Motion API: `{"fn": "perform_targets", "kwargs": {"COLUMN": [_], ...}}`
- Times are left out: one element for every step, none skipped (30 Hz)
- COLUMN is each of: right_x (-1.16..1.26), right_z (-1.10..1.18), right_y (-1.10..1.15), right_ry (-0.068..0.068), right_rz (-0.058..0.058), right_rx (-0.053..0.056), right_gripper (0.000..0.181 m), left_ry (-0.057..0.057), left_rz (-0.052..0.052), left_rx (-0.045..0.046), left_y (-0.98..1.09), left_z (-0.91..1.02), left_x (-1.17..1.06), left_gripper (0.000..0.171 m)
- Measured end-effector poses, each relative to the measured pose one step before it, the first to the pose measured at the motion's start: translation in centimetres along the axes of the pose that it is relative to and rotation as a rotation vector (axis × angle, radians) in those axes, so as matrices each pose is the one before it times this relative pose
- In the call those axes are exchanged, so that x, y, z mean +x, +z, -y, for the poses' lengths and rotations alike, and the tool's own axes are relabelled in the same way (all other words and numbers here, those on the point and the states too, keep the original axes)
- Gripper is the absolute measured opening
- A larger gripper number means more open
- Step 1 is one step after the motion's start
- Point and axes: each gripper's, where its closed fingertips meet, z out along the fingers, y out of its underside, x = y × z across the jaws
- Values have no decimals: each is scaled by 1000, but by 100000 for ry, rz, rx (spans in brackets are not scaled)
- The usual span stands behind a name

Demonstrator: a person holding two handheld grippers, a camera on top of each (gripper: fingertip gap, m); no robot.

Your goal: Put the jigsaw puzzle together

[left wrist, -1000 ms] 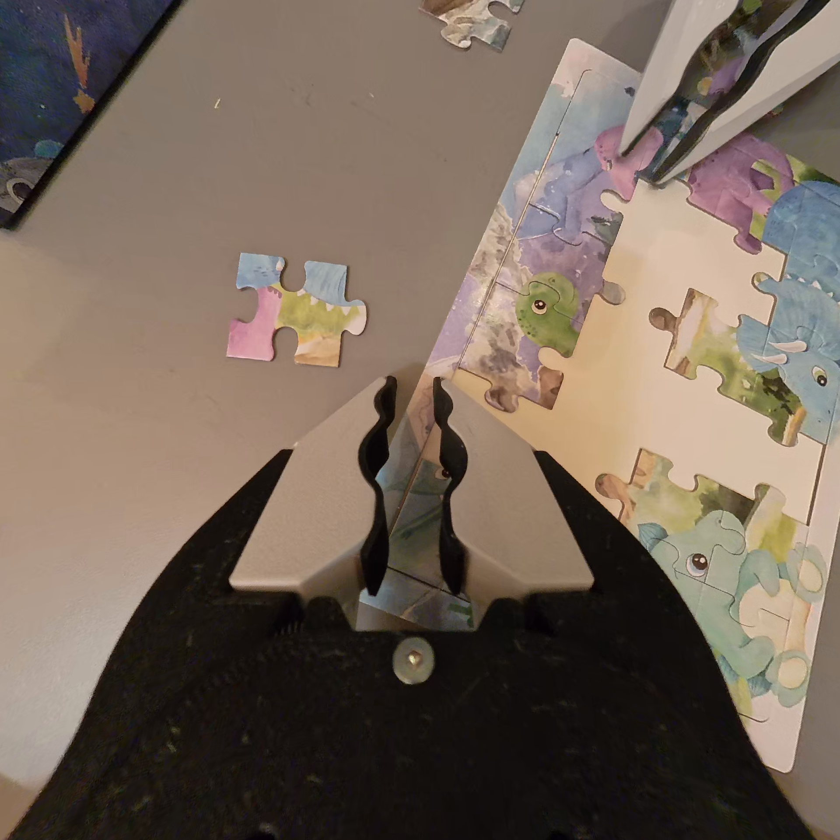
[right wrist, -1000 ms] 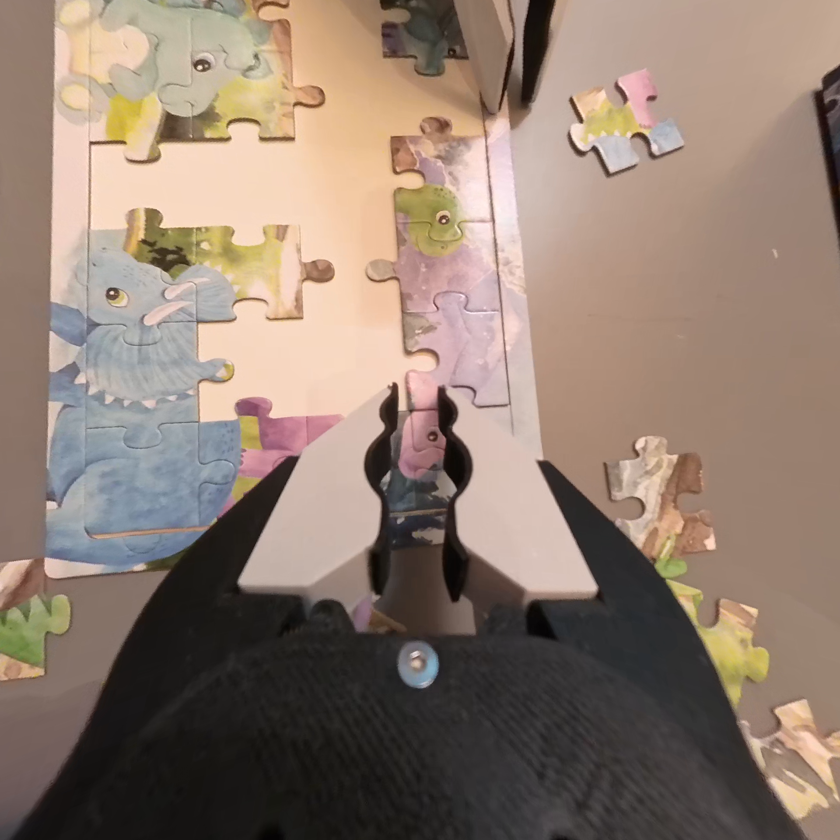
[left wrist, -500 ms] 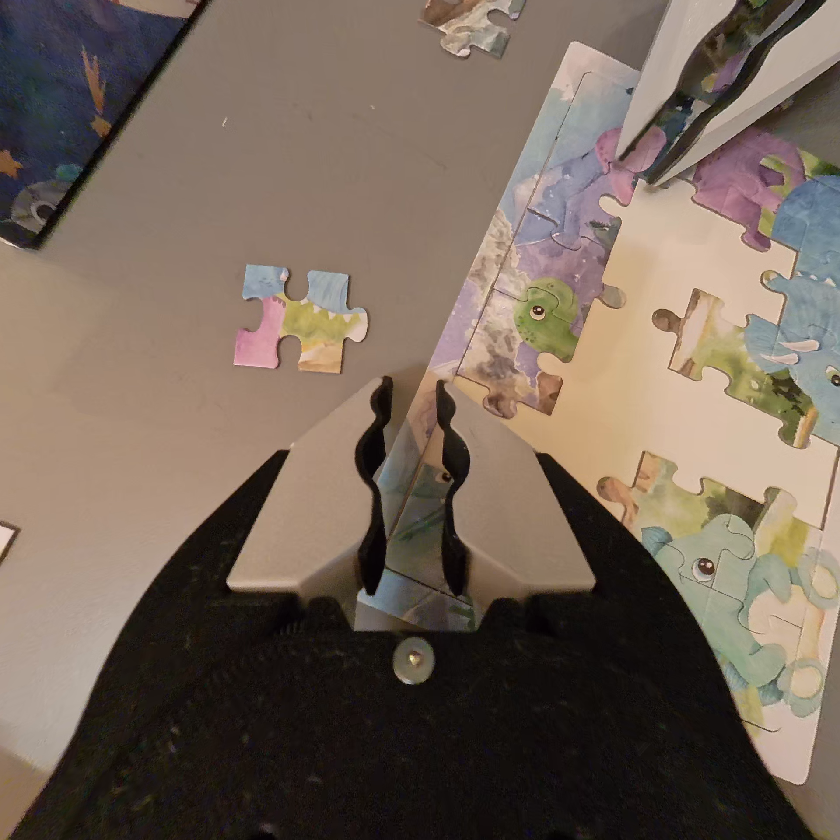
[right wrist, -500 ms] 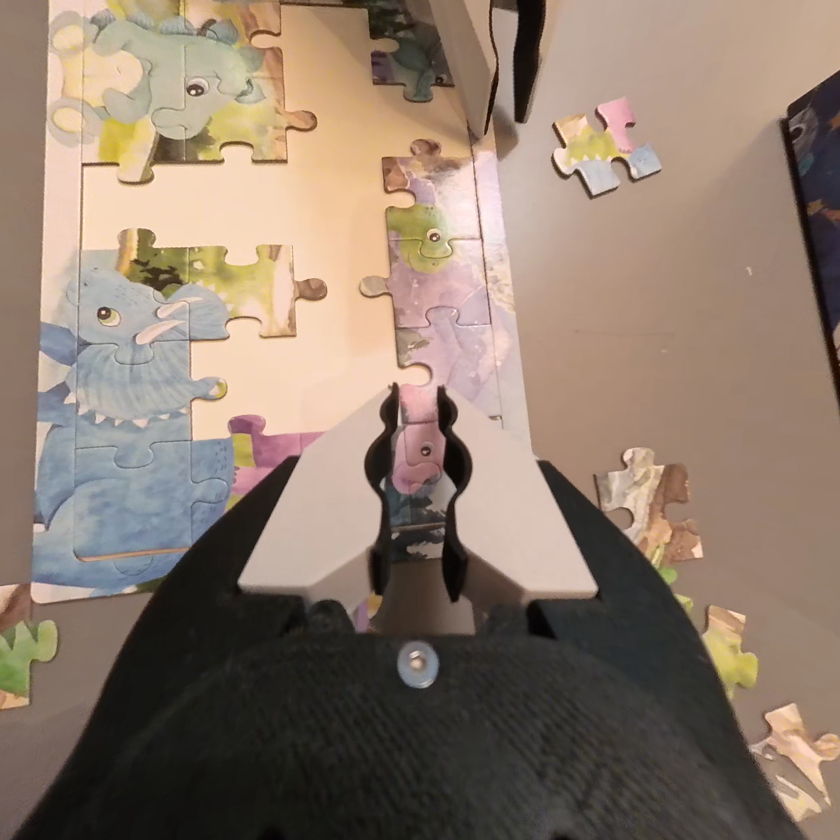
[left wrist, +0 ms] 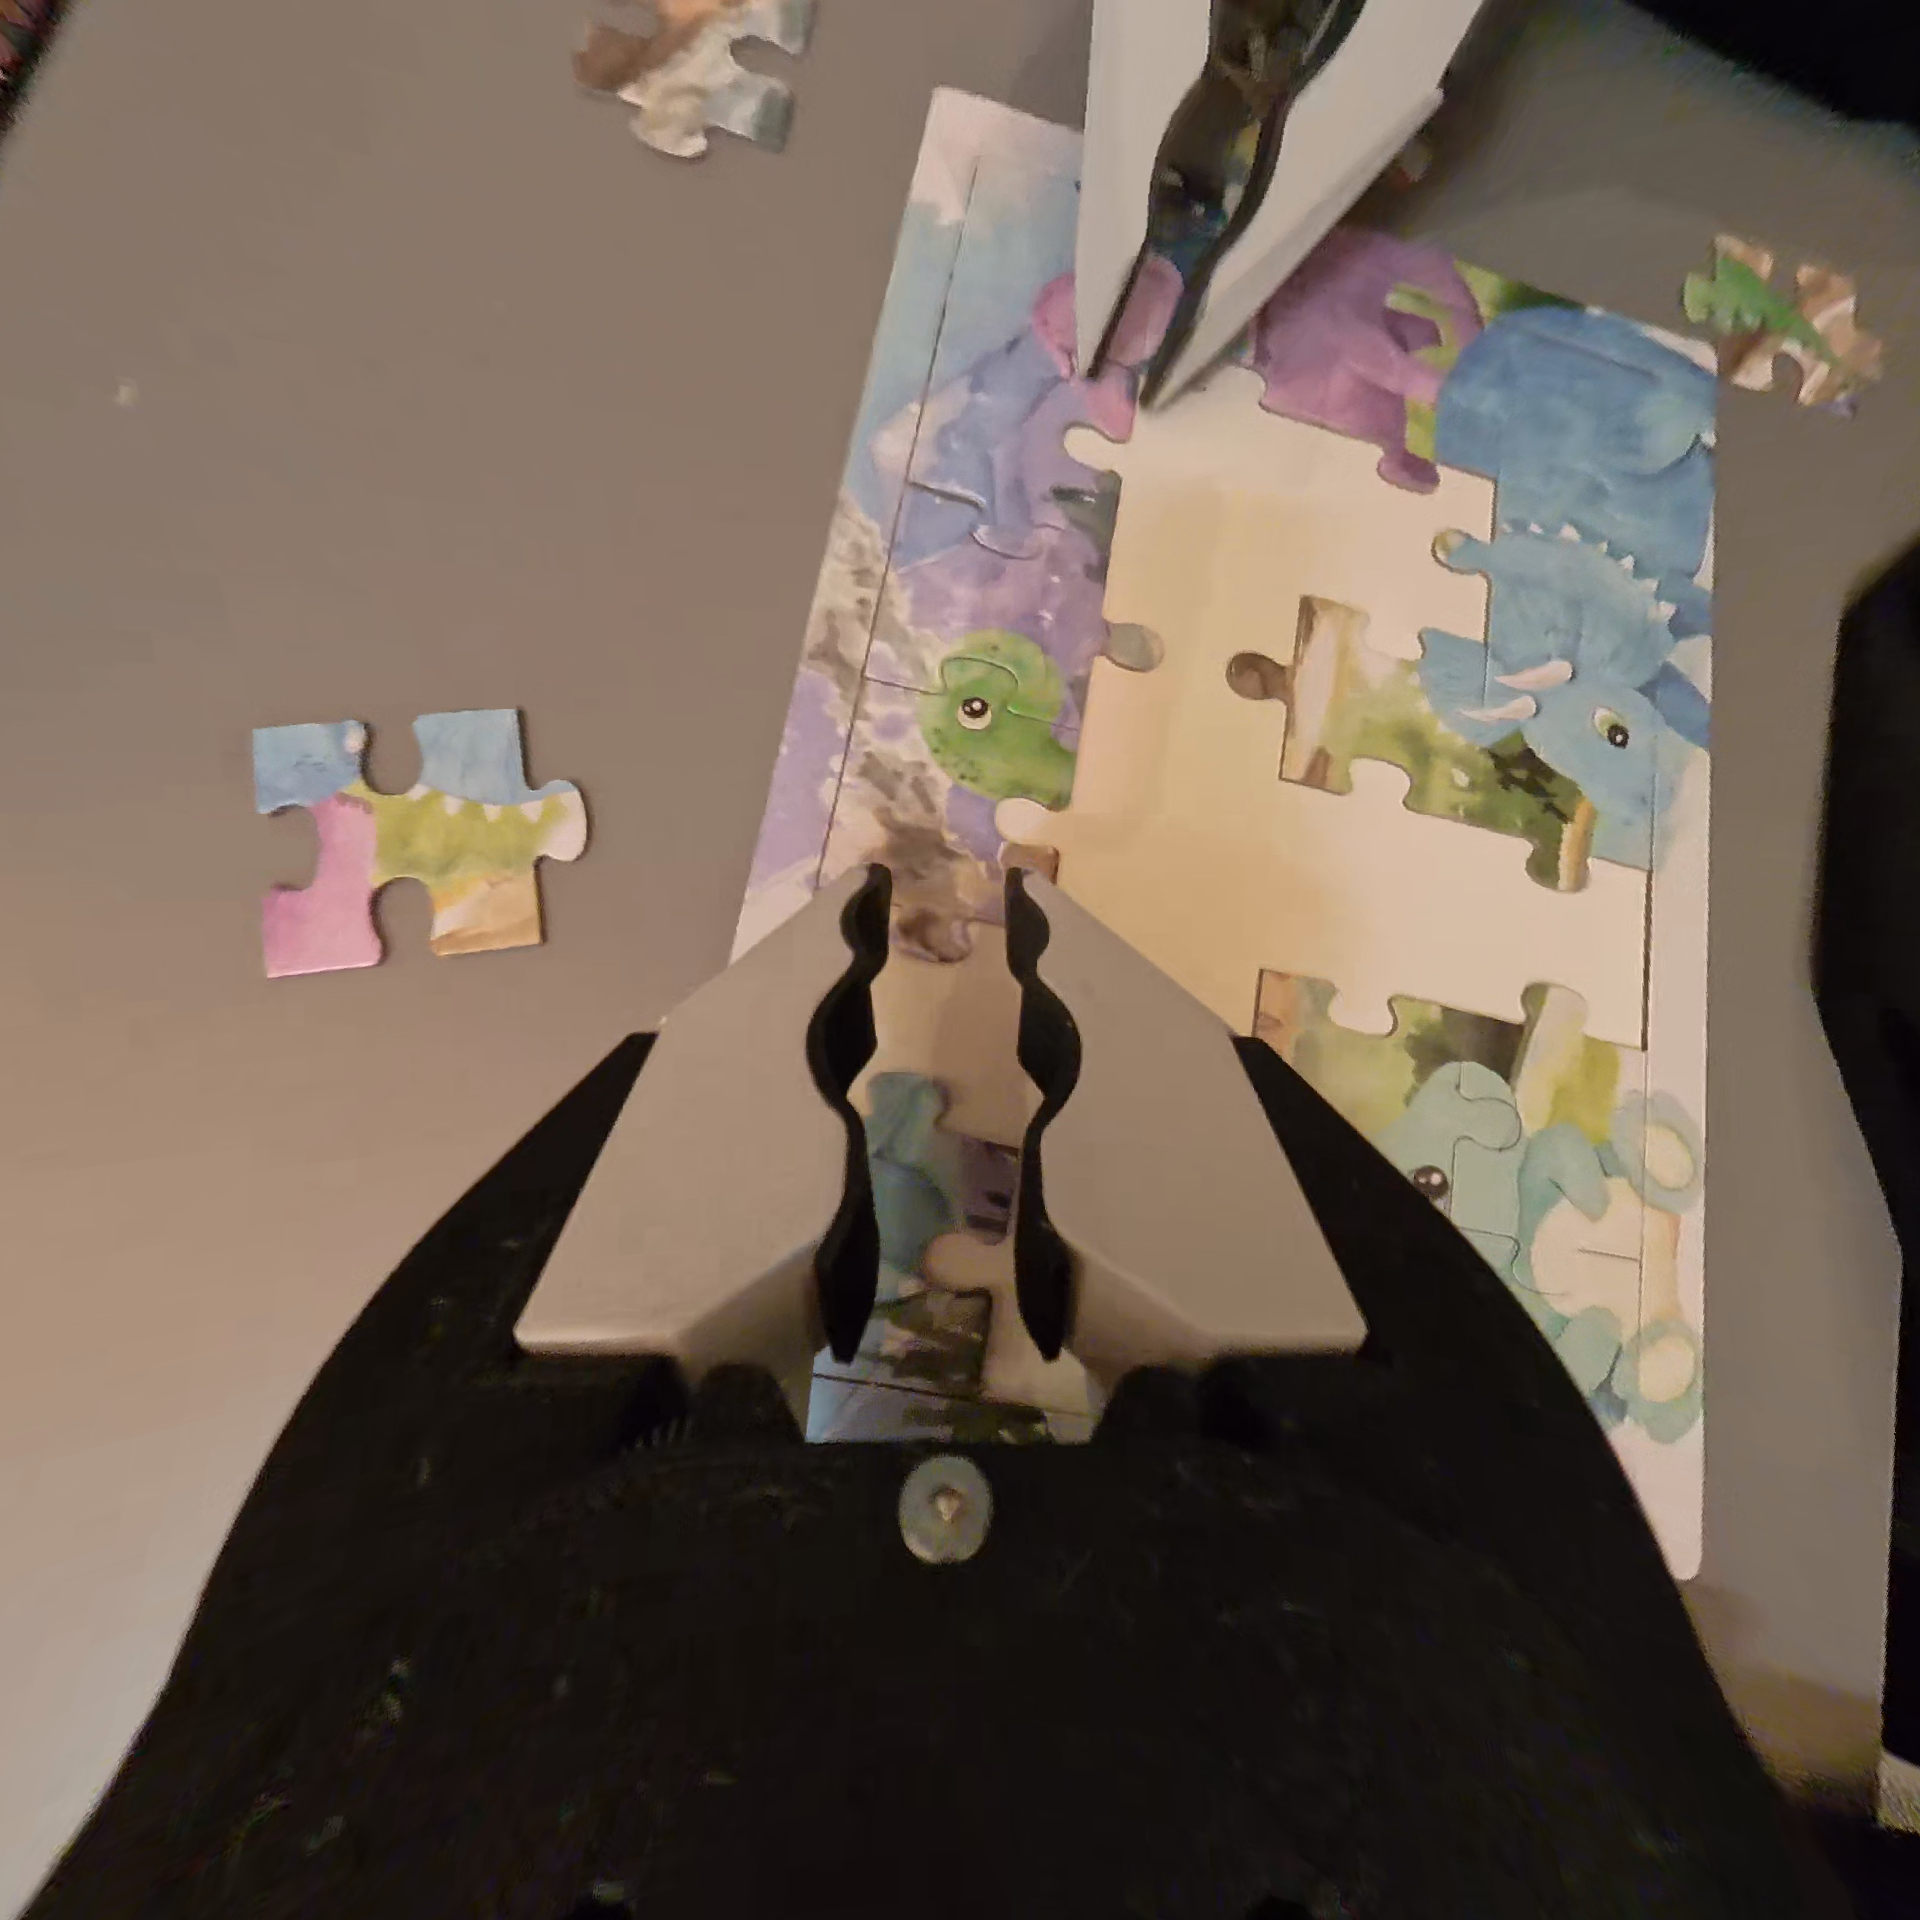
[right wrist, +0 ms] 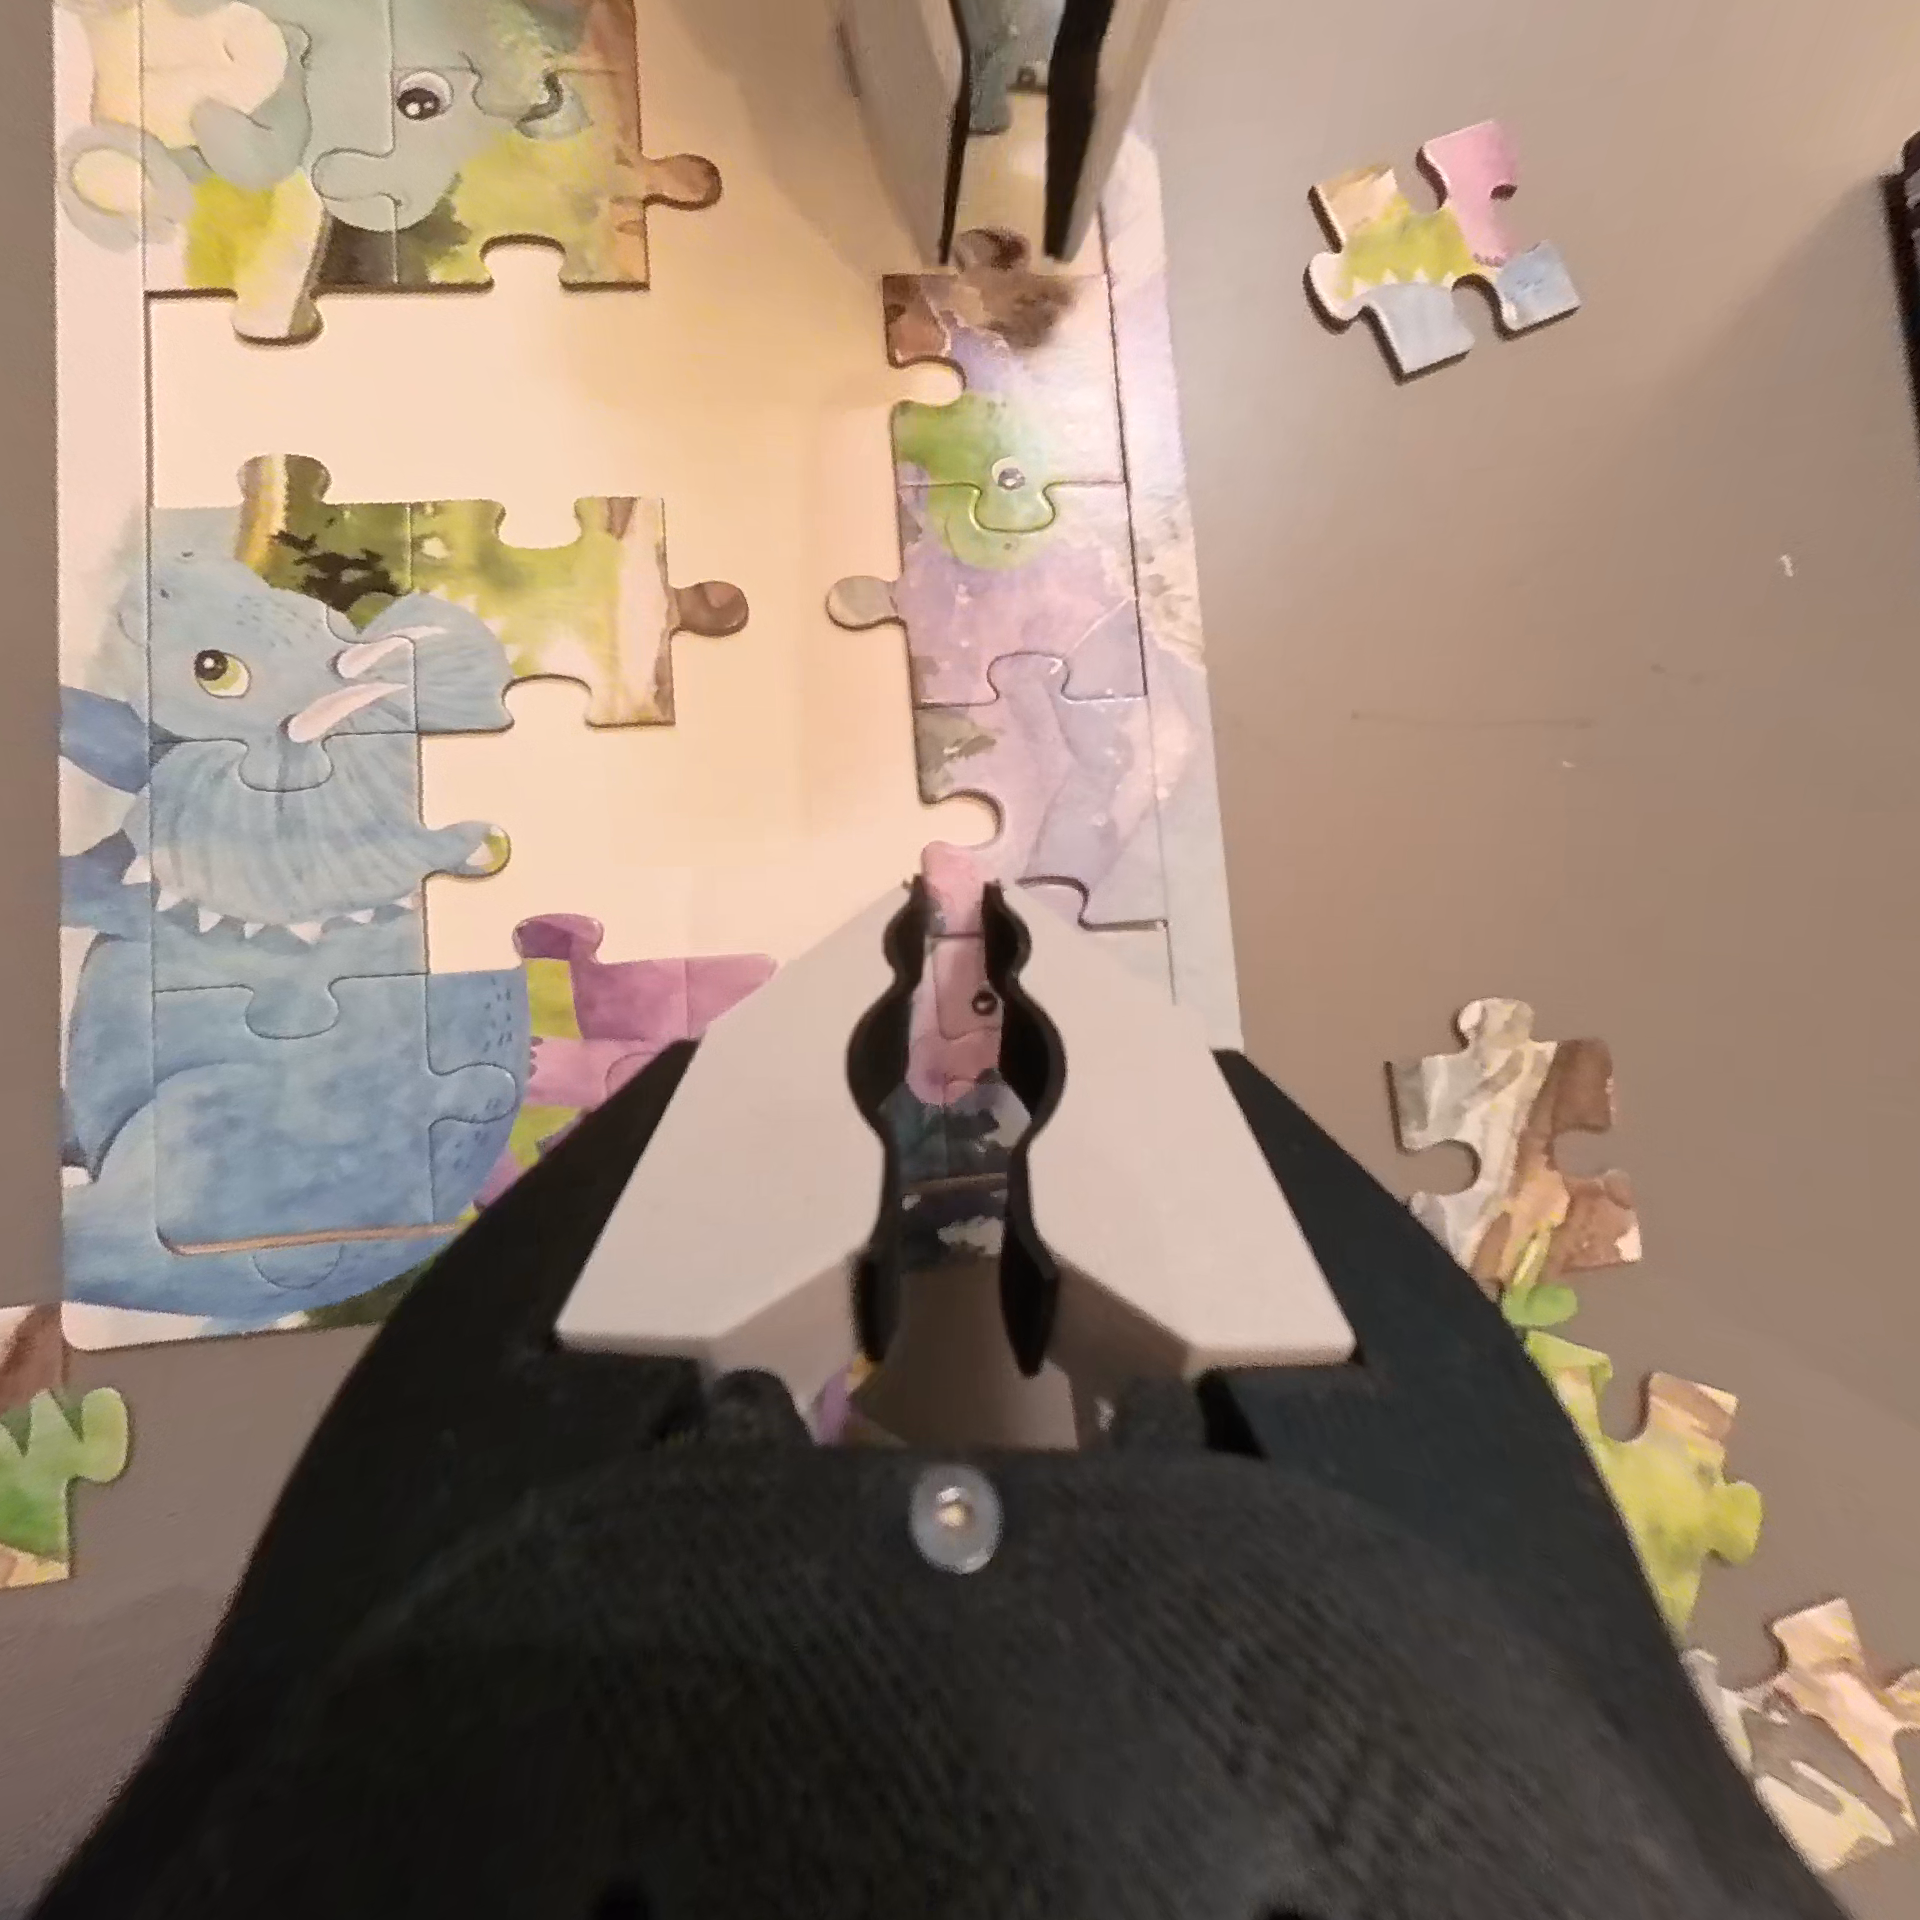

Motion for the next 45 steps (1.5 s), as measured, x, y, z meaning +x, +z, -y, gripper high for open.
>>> {"fn": "perform_targets", "kwargs": {"right_x": [100,197,224,189,78,65,99,66,46,47,5,15,22,41,65,61,39,-2,-15,-37,3,4,-22,-50,-27,-10,-10,20,45,21,1,11,20,4,-5,-9,10,24,15,35,60,114,92,96,75], "right_z": [-86,-37,69,156,201,136,-4,-124,-181,-166,-87,-4,48,46,47,78,101,101,74,-13,-64,-48,-3,35,26,-1,2,-44,-43,-46,-1,-7,-11,22,33,30,29,33,48,28,23,25,40,17,20], "right_y": [-97,-138,-175,-168,-128,-54,22,71,90,82,38,-3,-38,-63,-53,-35,-7,43,68,111,109,114,88,95,79,74,40,11,-13,22,15,7,8,26,18,27,29,26,39,32,9,-2,-8,19,23], "right_ry": [-373,-400,-80,437,656,486,102,-158,-206,-189,-27,220,305,268,204,133,82,11,-77,-153,-219,-118,56,164,159,159,329,486,722,1126,1372,913,361,366,114,-87,361,909,1053,1537,2370,2508,1548,456,-461], "right_rz": [-467,-1094,-1157,-687,53,-82,-483,-513,-392,-392,-20,85,59,-39,-255,-280,-196,-70,-48,58,-216,-126,102,335,264,141,238,188,214,448,654,456,138,139,16,-81,-7,42,10,13,114,-10,67,-450,-724], "right_rx": [-178,236,821,1255,1423,1007,119,-711,-1053,-890,-425,136,452,402,454,560,605,566,352,-164,-490,-278,28,302,247,160,145,36,101,197,565,475,259,179,-28,-44,-27,-76,-84,-7,77,224,13,-331,-323], "right_gripper": [7,6,4,4,4,5,7,9,10,12,14,16,18,20,21,22,23,24,25,26,27,28,29,30,30,30,30,31,31,32,32,32,32,32,32,32,32,32,33,32,32,30,29,26,25], "left_ry": [-293,-693,-830,-752,-526,-160,209,376,301,269,-144,-207,-357,-259,39,525,958,1018,654,312,113,-92,-202,-220,-141,43,135,12,-125,-73,-67,-168,-88,41,82,6,-94,-48,25,79,99,72,72,82,119], "left_rz": [143,67,-334,-520,-503,-285,196,397,399,-278,-482,-607,-947,-1168,-643,30,382,663,998,680,283,312,126,-23,-27,161,270,178,243,258,159,30,31,104,157,108,-11,-1,144,177,189,108,130,165,185], "left_rx": [-1241,-492,149,462,425,-210,-841,-1150,-789,400,196,489,324,10,-191,-180,-148,-228,-328,-144,-38,5,30,51,57,-42,-23,40,-78,-63,94,-6,56,-10,2,40,12,39,-23,-54,-45,-9,-5,4,14], "left_y": [85,-5,-72,-75,-53,21,88,109,50,-71,-96,-107,-85,-31,10,45,46,54,53,30,-4,-13,-10,-10,11,10,18,16,29,24,20,48,38,39,20,16,15,3,19,3,10,4,13,13,19], "left_z": [-225,-152,-62,11,36,-32,-117,-176,-123,41,-16,-33,-52,-78,-73,-16,36,25,-6,12,4,-9,-15,2,4,9,14,18,3,-4,30,12,31,24,17,20,5,5,5,-3,6,15,14,10,33], "left_x": [-51,-115,-73,-25,17,40,10,-14,-29,47,45,31,59,118,73,42,59,24,-64,-58,-25,-60,-49,-24,2,-22,-22,-12,-42,-40,-23,1,8,10,-3,-12,-1,4,-20,-19,-20,5,-19,-5,-6], "left_gripper": [19,19,18,18,18,18,18,18,17,17,17,18,18,19,21,21,22,22,21,19,19,19,19,18,18,19,19,19,19,19,18,18,19,19,19,19,19,19,18,18,18,18,18,18,18]}}
